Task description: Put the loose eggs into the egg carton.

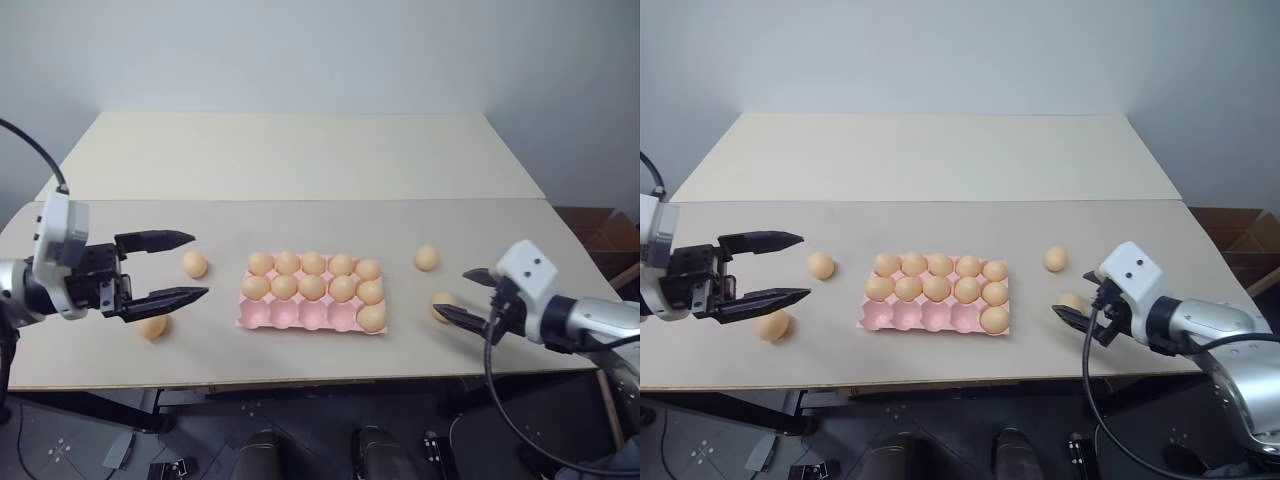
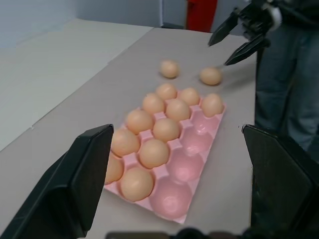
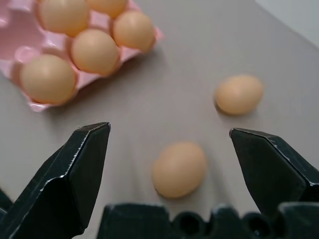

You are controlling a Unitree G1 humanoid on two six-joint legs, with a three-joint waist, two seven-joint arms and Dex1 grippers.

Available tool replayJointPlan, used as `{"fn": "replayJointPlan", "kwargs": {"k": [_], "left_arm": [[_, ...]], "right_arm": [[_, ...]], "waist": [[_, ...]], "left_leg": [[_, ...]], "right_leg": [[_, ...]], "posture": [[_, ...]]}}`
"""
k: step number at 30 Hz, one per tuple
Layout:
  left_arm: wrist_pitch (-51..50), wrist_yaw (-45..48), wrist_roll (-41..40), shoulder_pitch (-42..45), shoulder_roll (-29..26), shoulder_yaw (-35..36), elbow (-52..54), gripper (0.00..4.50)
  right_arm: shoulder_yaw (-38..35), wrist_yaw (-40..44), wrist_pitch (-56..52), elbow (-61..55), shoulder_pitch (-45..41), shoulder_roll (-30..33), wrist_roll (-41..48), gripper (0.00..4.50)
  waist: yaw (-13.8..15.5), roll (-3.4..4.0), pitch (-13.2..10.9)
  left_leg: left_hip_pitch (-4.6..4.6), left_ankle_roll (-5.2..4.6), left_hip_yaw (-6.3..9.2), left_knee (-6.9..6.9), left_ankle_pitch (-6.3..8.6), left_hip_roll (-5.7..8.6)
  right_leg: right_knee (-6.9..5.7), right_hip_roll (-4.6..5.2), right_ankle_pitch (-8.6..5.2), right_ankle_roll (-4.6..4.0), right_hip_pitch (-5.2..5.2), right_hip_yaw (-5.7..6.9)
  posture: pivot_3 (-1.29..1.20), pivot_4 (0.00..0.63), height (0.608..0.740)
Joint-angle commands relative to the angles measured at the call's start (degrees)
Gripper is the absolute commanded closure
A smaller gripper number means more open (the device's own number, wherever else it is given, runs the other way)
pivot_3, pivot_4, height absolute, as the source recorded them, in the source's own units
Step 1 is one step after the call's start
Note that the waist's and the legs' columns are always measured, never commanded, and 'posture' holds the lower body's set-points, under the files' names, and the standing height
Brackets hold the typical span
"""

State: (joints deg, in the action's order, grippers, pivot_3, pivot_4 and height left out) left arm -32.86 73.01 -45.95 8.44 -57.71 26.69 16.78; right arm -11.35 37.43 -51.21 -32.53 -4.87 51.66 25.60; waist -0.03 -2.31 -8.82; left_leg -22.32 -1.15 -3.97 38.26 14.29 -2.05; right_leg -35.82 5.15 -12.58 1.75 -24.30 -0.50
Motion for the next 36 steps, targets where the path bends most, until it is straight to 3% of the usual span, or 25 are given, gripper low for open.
{"fn": "replayJointPlan", "kwargs": {"k": [1,7,10,15,17,20,24,29,35,36], "left_arm": [[-0.22,1.02,-1.12,0.47,-1.19,0.43,0.76,0.01],[-0.50,1.26,-1.19,0.62,-1.83,0.13,0.40,0.01],[-0.34,1.74,-1.16,-0.35,-1.96,0.82,0.64,0.00],[0.27,1.70,-0.94,-1.43,-1.99,1.88,1.37,0.00],[0.53,1.66,-0.96,-1.48,-1.99,1.90,1.55,0.00],[0.90,1.83,-0.73,-1.70,-2.01,1.98,1.18,0.00],[1.11,1.99,-0.50,-2.90,-1.99,2.68,1.21,0.00],[0.92,1.35,-0.60,-4.59,-1.62,4.18,2.00,0.00],[0.79,0.50,-0.81,-5.65,-1.44,5.33,2.86,0.00],[0.78,0.43,-0.79,-5.82,-1.46,5.49,2.98,0.00]], "right_arm": [[3.25,-4.02,-2.68,1.30,-1.46,-0.35,-3.24,0.00],[10.64,-8.98,-3.99,9.64,-5.94,-3.67,-8.68,0.00],[10.88,-9.63,-3.86,12.35,-7.34,-5.84,-9.18,0.63],[8.20,-9.87,-5.46,10.06,-8.12,-7.34,-8.06,2.34],[7.19,-9.61,-6.09,5.34,-8.47,-6.63,-7.53,2.67],[6.70,-8.25,-7.82,-2.94,-11.37,-6.93,-4.67,2.67],[12.39,-7.40,-8.83,-9.30,-15.29,-9.61,-1.78,2.67],[24.27,-9.19,-9.43,-10.15,-19.33,-15.34,-3.17,2.67],[30.72,-10.30,-8.98,-8.11,-20.20,-16.37,-5.98,2.67],[31.72,-10.45,-8.91,-7.74,-20.42,-16.17,-6.71,2.38]], "waist": [[-0.05,0.00,0.00],[-0.17,0.00,0.00],[-0.29,0.00,0.00],[-0.36,0.00,0.00],[-0.35,0.01,0.00],[-0.48,0.03,-0.01],[-0.95,0.02,-0.01],[-0.75,0.02,-0.01],[-0.42,0.01,-0.01],[-0.46,0.01,-0.01]], "left_leg": [[0.00,0.00,0.00,0.00,0.00,0.00],[0.05,-0.01,0.00,0.02,-0.01,0.03],[0.02,-0.01,0.01,0.01,-0.01,0.03],[0.00,-0.01,0.01,0.01,0.00,0.03],[0.01,-0.01,0.02,0.01,0.00,0.02],[0.02,-0.01,0.07,0.01,0.00,0.01],[0.04,-0.01,0.25,0.00,0.00,-0.06],[0.02,-0.01,0.27,0.00,0.00,-0.05],[-0.01,-0.01,0.26,0.02,0.00,0.05],[0.00,-0.01,0.26,0.02,0.00,0.04]], "right_leg": [[0.00,0.00,0.00,0.00,0.00,0.00],[-0.02,0.01,0.01,0.01,0.05,-0.01],[-0.01,0.00,0.01,0.01,0.03,0.00],[0.00,0.01,0.01,0.04,0.02,0.00],[-0.02,0.01,0.01,0.04,0.02,0.01],[-0.04,-0.01,0.01,0.04,0.02,0.01],[-0.02,-0.07,0.01,0.04,0.02,0.01],[-0.05,-0.04,0.01,0.01,0.00,0.03],[0.00,0.08,0.01,0.02,0.02,0.06],[0.00,0.08,0.01,0.01,0.02,0.05]], "posture": [[0.00,0.150,0.740],[0.00,0.150,0.740],[0.00,0.150,0.740],[0.00,0.150,0.740],[0.00,0.150,0.740],[0.00,0.150,0.740],[0.00,0.150,0.740],[0.00,0.150,0.740],[0.00,0.150,0.740],[0.00,0.150,0.740]]}}
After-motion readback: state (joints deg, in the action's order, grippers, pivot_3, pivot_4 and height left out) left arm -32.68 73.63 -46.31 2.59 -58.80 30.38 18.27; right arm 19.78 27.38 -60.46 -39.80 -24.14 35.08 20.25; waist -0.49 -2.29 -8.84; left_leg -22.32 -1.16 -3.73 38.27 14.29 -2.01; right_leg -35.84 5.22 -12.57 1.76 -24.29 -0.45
